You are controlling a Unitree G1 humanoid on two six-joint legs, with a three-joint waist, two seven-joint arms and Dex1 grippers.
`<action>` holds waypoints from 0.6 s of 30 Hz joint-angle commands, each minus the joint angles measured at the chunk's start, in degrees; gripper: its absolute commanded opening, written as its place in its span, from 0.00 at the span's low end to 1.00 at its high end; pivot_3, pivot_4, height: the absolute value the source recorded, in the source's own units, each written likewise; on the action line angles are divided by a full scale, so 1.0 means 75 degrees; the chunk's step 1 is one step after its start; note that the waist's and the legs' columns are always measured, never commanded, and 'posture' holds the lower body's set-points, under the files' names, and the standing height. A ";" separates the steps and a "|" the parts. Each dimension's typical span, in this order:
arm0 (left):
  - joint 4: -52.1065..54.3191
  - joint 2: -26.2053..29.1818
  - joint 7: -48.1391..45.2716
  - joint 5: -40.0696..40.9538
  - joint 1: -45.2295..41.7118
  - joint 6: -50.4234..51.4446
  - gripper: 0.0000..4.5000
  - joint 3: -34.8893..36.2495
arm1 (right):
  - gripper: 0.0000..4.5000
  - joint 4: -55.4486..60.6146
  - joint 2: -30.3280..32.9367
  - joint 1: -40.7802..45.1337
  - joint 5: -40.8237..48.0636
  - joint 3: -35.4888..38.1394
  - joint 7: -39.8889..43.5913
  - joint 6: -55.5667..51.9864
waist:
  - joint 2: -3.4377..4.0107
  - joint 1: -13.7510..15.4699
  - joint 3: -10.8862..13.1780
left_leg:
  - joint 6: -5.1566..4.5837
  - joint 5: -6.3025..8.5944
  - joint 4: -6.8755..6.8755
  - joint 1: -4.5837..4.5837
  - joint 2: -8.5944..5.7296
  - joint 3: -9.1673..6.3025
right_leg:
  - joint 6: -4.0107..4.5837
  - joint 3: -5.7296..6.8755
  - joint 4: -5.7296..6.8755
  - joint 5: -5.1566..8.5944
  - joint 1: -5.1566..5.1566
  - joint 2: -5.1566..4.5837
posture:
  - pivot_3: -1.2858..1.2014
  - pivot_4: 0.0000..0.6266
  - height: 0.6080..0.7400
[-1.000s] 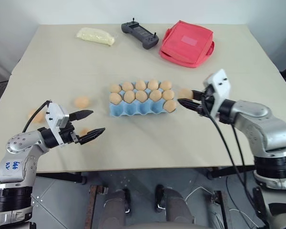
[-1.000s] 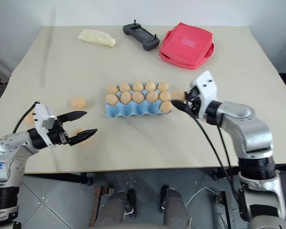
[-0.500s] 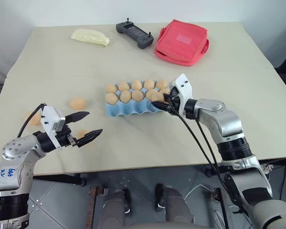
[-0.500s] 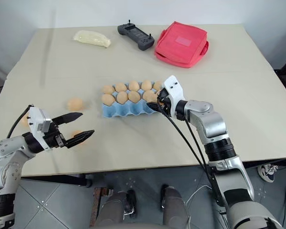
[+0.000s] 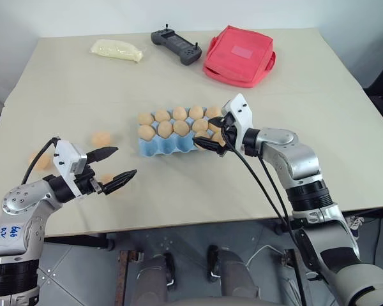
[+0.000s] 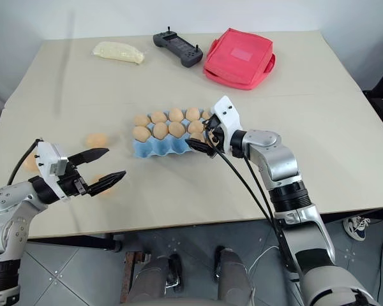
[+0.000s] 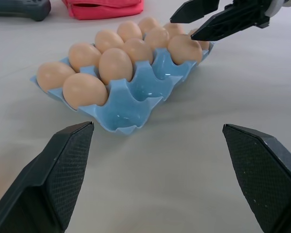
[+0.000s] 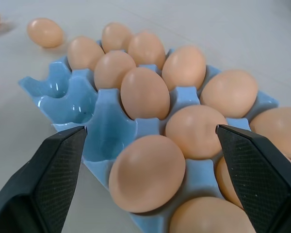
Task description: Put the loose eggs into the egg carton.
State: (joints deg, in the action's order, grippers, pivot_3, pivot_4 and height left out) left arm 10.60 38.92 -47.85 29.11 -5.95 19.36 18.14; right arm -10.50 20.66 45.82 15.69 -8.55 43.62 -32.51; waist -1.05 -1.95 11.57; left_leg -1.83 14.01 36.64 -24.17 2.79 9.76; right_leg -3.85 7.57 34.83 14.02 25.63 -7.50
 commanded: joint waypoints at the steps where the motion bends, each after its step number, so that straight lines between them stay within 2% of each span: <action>1: 0.0442 -0.0009 0.0494 -0.0008 0.0107 -0.0043 1.00 0.0469 | 0.99 0.0721 0.0417 -0.0166 0.0307 0.0339 0.0627 0.0329 | 0.0000 0.0013 0.0000 | 0.0000 0.0000 0.0000 0.0000 0.0000 0.0000 | 0.0000 0.0000 0.0000 0.0000 0.0000 -0.0001 | 0.52 0.24 1.00; 9: 0.1898 -0.0260 0.2569 -0.0155 0.1069 0.1067 1.00 0.1602 | 0.99 0.0598 0.1453 -0.0884 0.0751 0.0646 0.2761 0.1778 | -0.0001 0.0015 -0.0001 | -0.0007 0.0014 0.0000 0.0001 0.0001 0.0010 | -0.0003 -0.0007 -0.0017 -0.0001 -0.0003 0.0000 | 0.52 0.24 1.00; 14: 0.3566 -0.0792 0.4069 0.0236 0.2024 0.2877 1.00 0.2105 | 0.99 -0.0041 0.1684 -0.0928 0.0920 0.0564 0.4092 0.2469 | -0.0002 0.0018 0.0000 | -0.0004 0.0017 0.0005 0.0009 0.0007 0.0011 | -0.0003 -0.0011 -0.0012 -0.0001 -0.0005 0.0009 | 0.52 0.24 1.00; 18: 0.4860 -0.1197 0.5012 0.0787 0.2409 0.4415 1.00 0.2279 | 0.99 -0.0463 0.1665 -0.0721 0.0824 0.0354 0.4740 0.2661 | -0.0002 0.0043 -0.0001 | -0.0012 0.0026 0.0054 0.0002 0.0016 0.0005 | 0.0003 -0.0011 -0.0002 -0.0006 -0.0013 0.0007 | 0.52 0.24 1.00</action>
State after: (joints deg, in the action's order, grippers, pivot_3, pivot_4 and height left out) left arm 41.91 30.43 -13.26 32.88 11.27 48.36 33.47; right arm -13.76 32.88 38.82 21.52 -5.94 76.98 -13.84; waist -1.07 -1.63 11.56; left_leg -1.93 14.21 37.08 -24.14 2.90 9.79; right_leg -3.81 7.47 34.81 13.93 25.51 -7.47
